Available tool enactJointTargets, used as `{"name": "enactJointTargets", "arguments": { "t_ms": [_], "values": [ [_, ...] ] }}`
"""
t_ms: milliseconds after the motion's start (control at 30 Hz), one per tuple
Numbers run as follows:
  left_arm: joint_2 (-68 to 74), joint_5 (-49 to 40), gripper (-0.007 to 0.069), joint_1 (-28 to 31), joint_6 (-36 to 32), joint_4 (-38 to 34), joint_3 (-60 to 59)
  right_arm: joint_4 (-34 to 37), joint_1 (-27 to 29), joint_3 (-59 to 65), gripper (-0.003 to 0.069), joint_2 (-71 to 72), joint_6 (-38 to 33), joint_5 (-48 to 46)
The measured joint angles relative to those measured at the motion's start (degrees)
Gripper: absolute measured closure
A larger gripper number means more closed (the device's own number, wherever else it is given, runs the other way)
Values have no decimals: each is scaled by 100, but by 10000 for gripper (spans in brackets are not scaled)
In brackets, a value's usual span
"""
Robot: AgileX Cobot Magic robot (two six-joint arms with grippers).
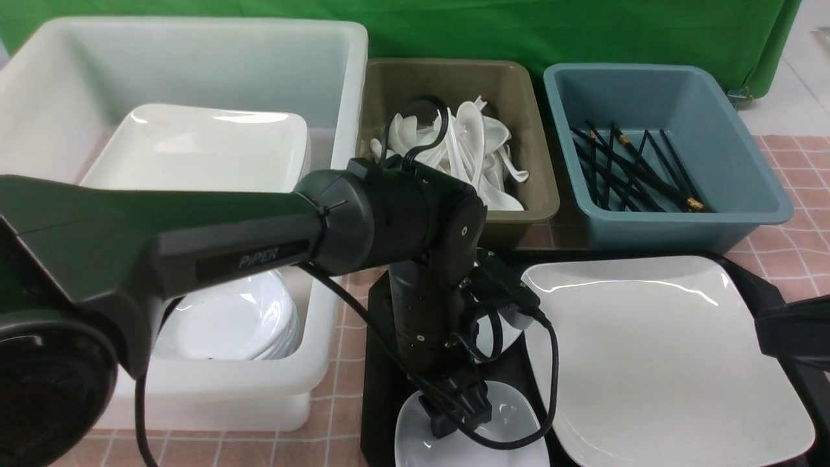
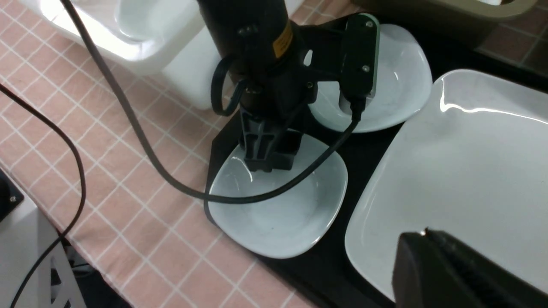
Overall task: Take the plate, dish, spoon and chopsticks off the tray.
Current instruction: Use the left arm to grab a small plate from the dinner plate
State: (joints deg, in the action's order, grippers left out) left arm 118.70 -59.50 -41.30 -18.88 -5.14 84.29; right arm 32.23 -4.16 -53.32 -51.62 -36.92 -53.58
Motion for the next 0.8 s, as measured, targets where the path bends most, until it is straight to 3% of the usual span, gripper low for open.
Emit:
{"name": "enactJointTargets", "arguments": {
  "t_ms": [67,133,400,600,800],
  "values": [
    [31,-114,377,0,0,-141,24,0,0,0,629,0,0,11],
    [35,-193,439,0,0,-201,57,0,0,0,629,0,-13,11],
    [-39,-418,453,0,142,-238,52,0,0,0,629,0,-19,11],
    [-544,-472,576,0,393,-187,77,0,0,0,629,0,-24,11],
    [-1012,-484,613,0,436,-367,332,45,0,-7,629,0,-78,-12]
  ]
}}
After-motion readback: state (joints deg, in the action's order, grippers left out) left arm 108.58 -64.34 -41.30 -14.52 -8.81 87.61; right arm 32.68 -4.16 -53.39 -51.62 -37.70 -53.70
